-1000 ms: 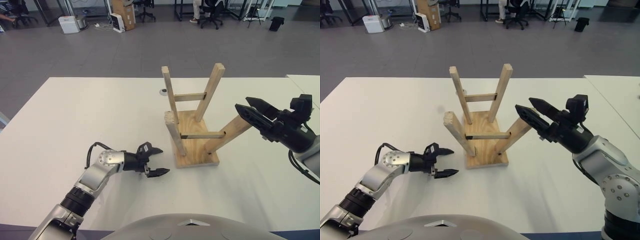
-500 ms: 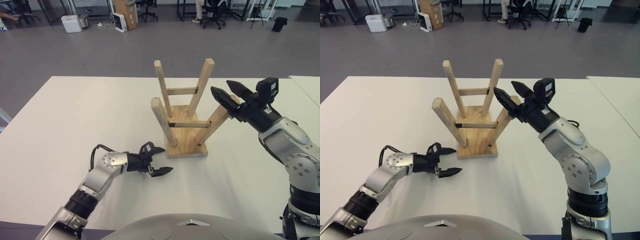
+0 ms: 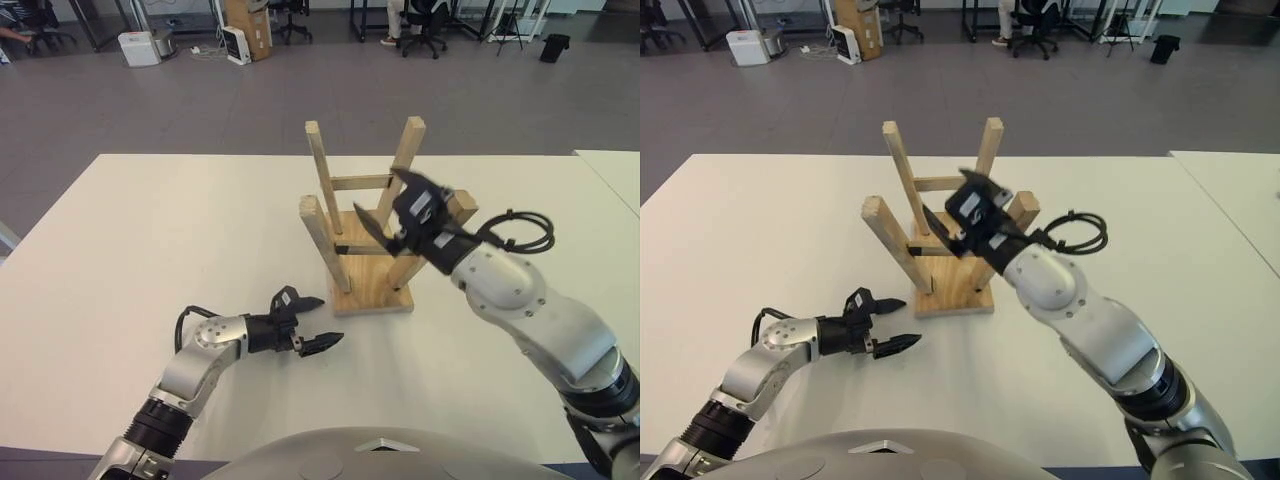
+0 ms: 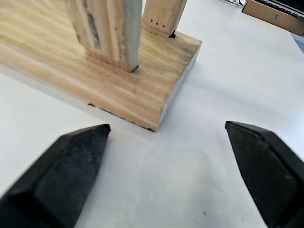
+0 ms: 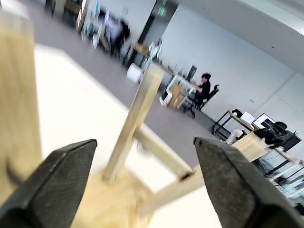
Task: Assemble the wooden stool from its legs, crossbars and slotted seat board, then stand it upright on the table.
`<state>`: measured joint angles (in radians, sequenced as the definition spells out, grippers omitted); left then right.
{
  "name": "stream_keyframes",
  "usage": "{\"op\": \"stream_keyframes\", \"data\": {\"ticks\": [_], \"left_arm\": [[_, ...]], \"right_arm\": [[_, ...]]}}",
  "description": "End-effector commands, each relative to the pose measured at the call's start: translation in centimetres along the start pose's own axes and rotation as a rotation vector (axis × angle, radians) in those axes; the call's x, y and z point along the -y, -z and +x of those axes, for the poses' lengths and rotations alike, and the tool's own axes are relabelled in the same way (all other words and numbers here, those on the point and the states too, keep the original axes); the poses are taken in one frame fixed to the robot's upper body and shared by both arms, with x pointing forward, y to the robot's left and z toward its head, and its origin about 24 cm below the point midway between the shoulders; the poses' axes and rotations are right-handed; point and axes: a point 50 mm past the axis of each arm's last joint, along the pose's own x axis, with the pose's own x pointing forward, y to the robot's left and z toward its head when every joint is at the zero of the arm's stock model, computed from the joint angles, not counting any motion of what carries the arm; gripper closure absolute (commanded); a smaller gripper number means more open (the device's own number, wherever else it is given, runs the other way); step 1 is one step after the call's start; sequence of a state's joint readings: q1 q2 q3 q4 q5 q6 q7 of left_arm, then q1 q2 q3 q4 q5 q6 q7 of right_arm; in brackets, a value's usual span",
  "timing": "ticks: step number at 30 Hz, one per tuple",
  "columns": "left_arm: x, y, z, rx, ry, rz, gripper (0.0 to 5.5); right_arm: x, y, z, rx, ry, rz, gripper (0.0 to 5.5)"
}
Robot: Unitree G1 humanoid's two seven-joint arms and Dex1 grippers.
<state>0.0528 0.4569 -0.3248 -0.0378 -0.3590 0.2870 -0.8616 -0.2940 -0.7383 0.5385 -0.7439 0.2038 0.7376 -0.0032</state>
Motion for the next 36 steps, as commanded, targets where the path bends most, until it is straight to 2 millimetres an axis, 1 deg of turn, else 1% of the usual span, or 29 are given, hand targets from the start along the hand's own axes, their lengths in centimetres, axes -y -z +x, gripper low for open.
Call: {"op": "stream_keyframes", "data": {"ticks": [1,4,7,9,10,12,13,14,15,16,17,18,19,21,22,24,26,28,29,30,31,32,33,34,35,36], "left_arm": [[0.1,4.6,-0.6,-0.184,-0.048,-0.133,1.04],[-0.3,4.9,-0.5,-0.184,-0.048,-0.128,1.04],[-0.4,5.1,-0.2,-0.178,-0.049,-0.116,1.04],[-1.2,4.4,-0.1,-0.143,-0.066,-0.108,1.04],[-2.2,3.2,-0.2,-0.108,-0.079,-0.095,1.04],[-4.3,-0.5,-1.4,-0.011,-0.093,-0.044,1.04],[-5.1,-3.6,-2.1,0.078,-0.1,-0.011,1.04],[-5.3,-6.4,-2.8,0.155,-0.088,0.019,1.04],[-4.7,-10.8,-3.8,0.281,-0.012,0.049,1.04],[-3.4,-14.0,-4.7,0.356,0.084,0.085,1.04],[-1.9,-16.7,-5.8,0.433,0.201,0.101,1.04],[-0.7,-18.9,-6.9,0.5,0.291,0.119,1.04],[0.1,-21.4,-8.1,0.599,0.355,0.14,1.04],[1.2,-25.4,-9.9,0.781,0.411,0.186,1.04],[1.6,-27.0,-10.3,0.856,0.408,0.205,1.04],[2.2,-28.5,-10.2,0.919,0.408,0.197,1.04],[2.3,-29.0,-9.0,0.92,0.355,0.164,1.04],[2.1,-28.9,-7.3,0.916,0.263,0.104,1.04],[2.0,-28.5,-6.5,0.893,0.223,0.079,1.04],[1.9,-27.5,-5.6,0.829,0.179,0.075,1.04],[1.4,-25.2,-4.1,0.715,0.119,0.036,1.04],[1.2,-22.3,-2.5,0.557,0.071,0.035,1.04],[1.1,-19.6,-1.4,0.426,0.042,0.022,1.04],[1.3,-16.7,-0.4,0.318,0.039,-0.014,1.04],[1.8,-14.2,0.6,0.248,0.053,-0.065,1.04],[2.2,-12.3,1.4,0.201,0.056,-0.095,1.04]], "right_arm": [[-2.1,2.8,0.0,-0.116,-0.121,-0.145,1.7],[-2.1,2.6,0.5,-0.102,-0.111,-0.173,1.7],[-1.6,1.9,0.8,-0.065,-0.065,-0.162,1.7],[-0.2,0.3,1.0,0.009,-0.003,-0.098,1.7],[0.9,-1.1,1.0,0.073,0.035,-0.029,1.7],[3.2,-3.8,0.9,0.221,0.1,0.116,1.7],[4.4,-4.9,0.5,0.292,0.114,0.179,1.7],[5.4,-5.6,0.1,0.34,0.122,0.221,1.7],[6.9,-6.5,-0.6,0.407,0.141,0.29,1.7],[7.9,-7.2,-1.1,0.464,0.151,0.349,1.7],[9.0,-7.7,-1.6,0.512,0.166,0.404,1.7],[9.8,-8.0,-2.1,0.549,0.182,0.451,1.7],[10.7,-8.0,-2.6,0.569,0.203,0.48,1.7],[12.1,-8.0,-3.5,0.607,0.242,0.529,1.7],[12.7,-8.2,-4.0,0.644,0.258,0.561,1.7],[13.6,-8.5,-4.7,0.692,0.271,0.607,1.7],[14.4,-8.4,-5.6,0.717,0.292,0.634,1.7],[15.5,-7.3,-6.7,0.706,0.34,0.672,1.7],[15.5,-6.6,-6.9,0.675,0.348,0.695,1.7],[14.8,-5.2,-6.4,0.603,0.335,0.725,1.7],[13.3,-2.9,-5.4,0.476,0.309,0.776,1.7],[11.4,-0.2,-4.3,0.323,0.275,0.827,1.7],[9.5,1.9,-3.7,0.207,0.246,0.856,1.7],[7.3,3.6,-3.2,0.106,0.189,0.9,1.7],[5.2,4.9,-2.9,0.03,0.139,0.921,1.7],[3.8,5.5,-2.7,-0.002,0.099,0.942,1.7]]}}
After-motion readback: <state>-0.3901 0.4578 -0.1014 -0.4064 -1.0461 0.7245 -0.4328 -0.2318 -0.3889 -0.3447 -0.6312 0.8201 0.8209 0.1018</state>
